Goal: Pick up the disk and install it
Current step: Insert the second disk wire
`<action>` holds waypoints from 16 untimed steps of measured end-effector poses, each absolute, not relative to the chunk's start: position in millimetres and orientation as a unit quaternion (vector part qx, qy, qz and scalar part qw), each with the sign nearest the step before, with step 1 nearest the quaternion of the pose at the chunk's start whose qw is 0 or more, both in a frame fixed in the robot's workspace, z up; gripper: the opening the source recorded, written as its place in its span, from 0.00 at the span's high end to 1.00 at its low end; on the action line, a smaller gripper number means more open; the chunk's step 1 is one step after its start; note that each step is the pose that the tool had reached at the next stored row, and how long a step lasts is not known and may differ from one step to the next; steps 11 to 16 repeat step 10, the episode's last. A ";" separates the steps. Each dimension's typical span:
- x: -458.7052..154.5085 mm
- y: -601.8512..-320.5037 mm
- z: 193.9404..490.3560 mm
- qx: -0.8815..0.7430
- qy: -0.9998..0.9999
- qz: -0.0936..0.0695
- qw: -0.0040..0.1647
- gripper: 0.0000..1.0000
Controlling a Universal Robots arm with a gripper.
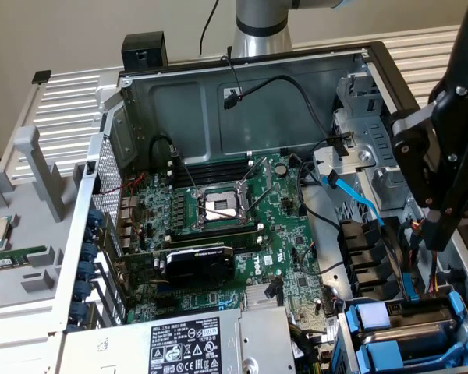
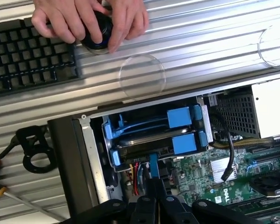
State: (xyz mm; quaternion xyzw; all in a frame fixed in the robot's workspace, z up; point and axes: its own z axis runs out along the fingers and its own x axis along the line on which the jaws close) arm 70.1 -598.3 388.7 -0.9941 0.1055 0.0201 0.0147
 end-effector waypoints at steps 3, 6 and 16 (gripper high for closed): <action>70.6 -598.2 388.7 -0.995 0.096 0.019 0.015 0.89; 70.6 -598.1 388.8 -0.995 0.093 0.019 0.015 0.89; 70.6 -598.1 388.8 -0.995 0.093 0.019 0.015 0.89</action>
